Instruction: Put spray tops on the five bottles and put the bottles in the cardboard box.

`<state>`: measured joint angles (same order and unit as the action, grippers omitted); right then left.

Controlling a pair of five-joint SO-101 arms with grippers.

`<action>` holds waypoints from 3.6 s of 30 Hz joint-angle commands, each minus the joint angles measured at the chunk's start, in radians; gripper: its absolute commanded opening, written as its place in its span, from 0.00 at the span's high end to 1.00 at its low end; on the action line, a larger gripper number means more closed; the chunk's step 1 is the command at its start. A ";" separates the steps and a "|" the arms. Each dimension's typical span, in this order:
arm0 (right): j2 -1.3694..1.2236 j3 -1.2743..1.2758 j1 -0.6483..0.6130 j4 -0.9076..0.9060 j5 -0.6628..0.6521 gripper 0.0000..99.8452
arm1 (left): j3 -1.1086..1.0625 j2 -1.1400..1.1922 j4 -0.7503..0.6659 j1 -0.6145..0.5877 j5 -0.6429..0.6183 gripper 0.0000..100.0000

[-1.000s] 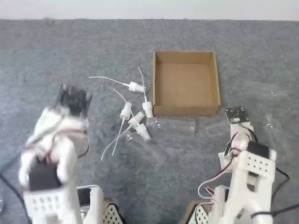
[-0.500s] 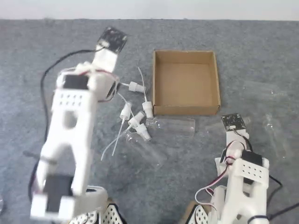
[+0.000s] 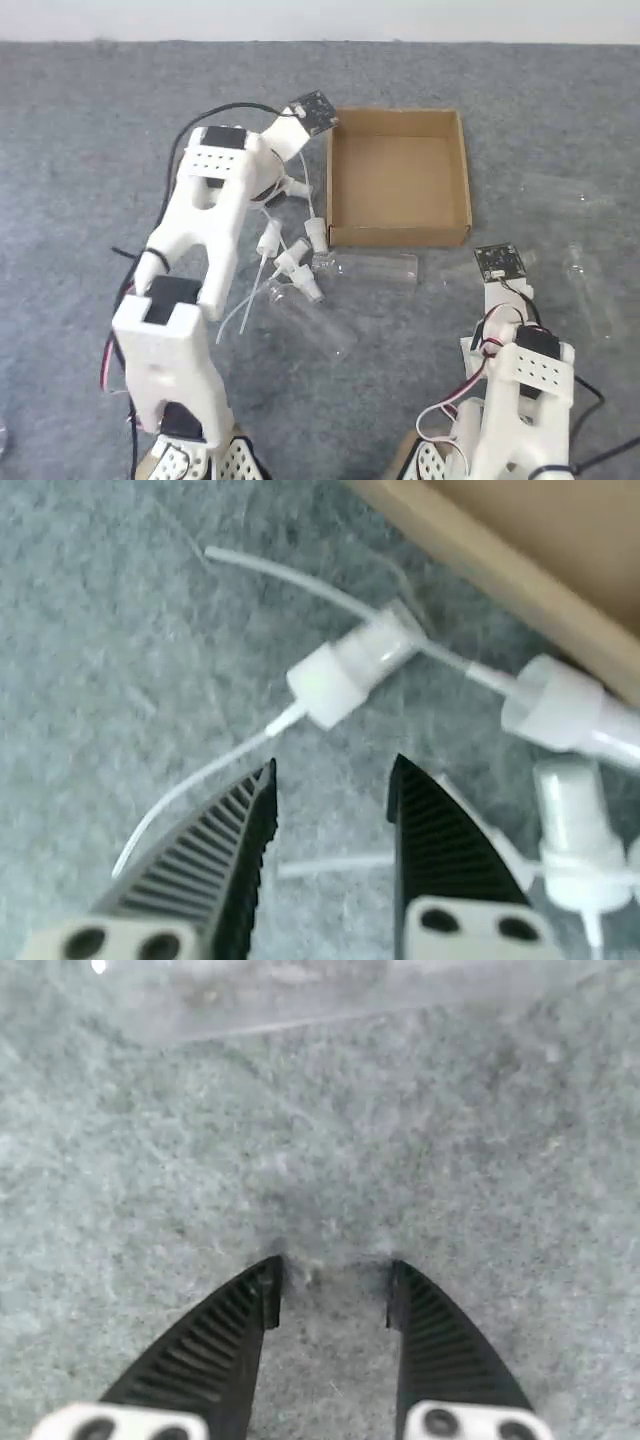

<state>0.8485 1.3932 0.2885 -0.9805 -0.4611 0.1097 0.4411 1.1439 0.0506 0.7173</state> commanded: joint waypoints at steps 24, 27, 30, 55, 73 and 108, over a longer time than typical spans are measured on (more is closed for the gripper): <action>0.015 0.003 -0.007 0.028 0.009 0.86 | 0.305 0.249 0.044 -0.008 -0.115 0.96; 0.015 0.003 -0.007 0.028 0.009 0.86 | 0.317 0.192 0.132 -0.058 -0.126 0.97; 0.015 0.003 -0.007 0.030 0.009 0.86 | 0.317 0.120 0.218 -0.110 -0.127 0.97; 0.173 -0.216 -0.127 -0.013 0.008 0.86 | -0.552 -0.583 0.092 -0.342 -0.267 0.96; 0.871 0.144 -0.186 -0.243 0.002 0.86 | -0.974 -0.704 -0.129 -0.341 -0.341 0.87; 0.964 0.249 -0.180 -0.252 0.000 0.86 | 0.796 0.319 0.176 0.000 -0.497 0.87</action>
<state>1.7998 1.6464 0.1089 -1.2229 -0.4641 0.5040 0.5393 1.2712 0.0245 0.2171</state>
